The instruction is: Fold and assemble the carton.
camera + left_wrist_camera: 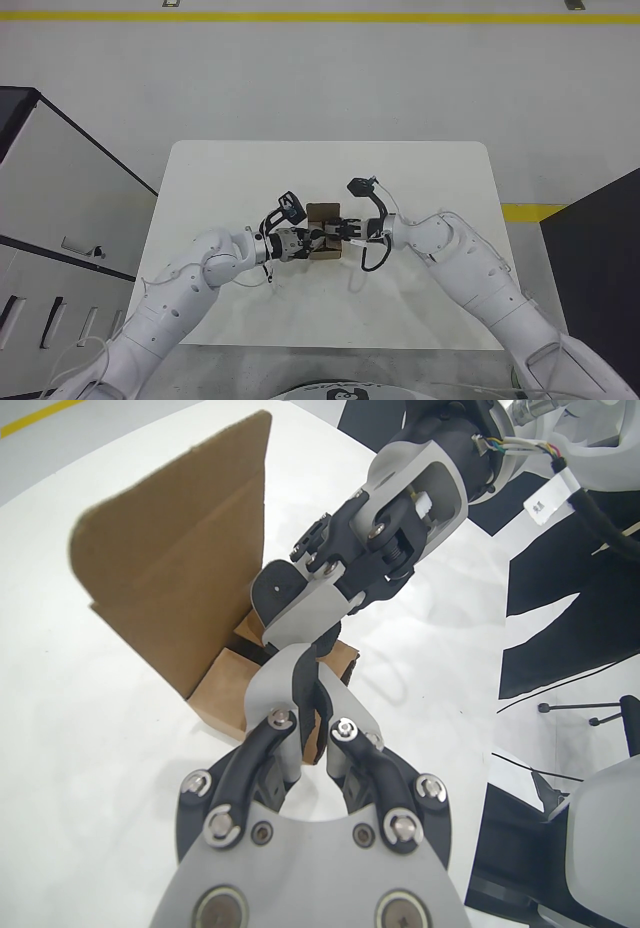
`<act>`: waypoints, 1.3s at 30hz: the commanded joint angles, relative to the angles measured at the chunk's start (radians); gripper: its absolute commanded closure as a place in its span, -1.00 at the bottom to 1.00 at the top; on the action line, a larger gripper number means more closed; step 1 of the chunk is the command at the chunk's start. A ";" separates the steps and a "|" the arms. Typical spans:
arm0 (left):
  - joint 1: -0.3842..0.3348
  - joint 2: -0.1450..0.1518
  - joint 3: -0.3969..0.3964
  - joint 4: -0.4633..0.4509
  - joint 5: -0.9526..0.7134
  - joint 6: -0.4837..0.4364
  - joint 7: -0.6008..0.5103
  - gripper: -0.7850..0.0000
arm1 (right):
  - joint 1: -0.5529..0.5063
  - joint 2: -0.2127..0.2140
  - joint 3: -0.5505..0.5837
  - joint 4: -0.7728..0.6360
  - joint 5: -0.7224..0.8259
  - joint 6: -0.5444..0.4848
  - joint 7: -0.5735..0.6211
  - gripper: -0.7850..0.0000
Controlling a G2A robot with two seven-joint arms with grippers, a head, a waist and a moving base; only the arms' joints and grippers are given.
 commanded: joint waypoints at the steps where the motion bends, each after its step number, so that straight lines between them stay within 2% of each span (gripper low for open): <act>1: -0.004 -0.001 0.003 0.005 -0.002 0.000 -0.003 1.00 | 0.003 -0.002 -0.002 0.005 0.001 0.001 0.002 1.00; 20: -0.001 0.002 -0.009 -0.005 -0.003 -0.001 0.000 1.00 | 0.001 -0.006 0.008 0.009 0.020 -0.015 0.005 1.00; 25: 0.017 0.008 -0.030 -0.030 -0.002 -0.005 0.003 1.00 | -0.022 0.005 0.049 -0.002 0.080 -0.071 0.032 1.00; 34: 0.075 0.027 -0.088 -0.101 -0.013 -0.021 0.007 1.00 | -0.086 0.036 0.159 -0.029 0.272 -0.211 0.164 1.00; 35: 0.082 0.029 -0.095 -0.112 -0.013 -0.021 0.009 1.00 | -0.093 0.040 0.171 -0.033 0.292 -0.223 0.180 0.81; 36: 0.090 0.031 -0.101 -0.122 -0.012 -0.021 0.008 0.97 | -0.100 0.044 0.183 -0.037 0.310 -0.233 0.196 0.44; 37: 0.097 0.033 -0.106 -0.134 -0.007 -0.022 0.006 0.30 | -0.107 0.048 0.195 -0.039 0.325 -0.239 0.209 0.16; 38: 0.104 0.035 -0.113 -0.145 -0.003 -0.021 0.006 -0.49 | -0.113 0.051 0.207 -0.042 0.335 -0.241 0.217 -0.13; 39: 0.112 0.037 -0.118 -0.155 0.000 -0.021 0.006 -0.89 | -0.119 0.055 0.218 -0.046 0.342 -0.242 0.221 -0.78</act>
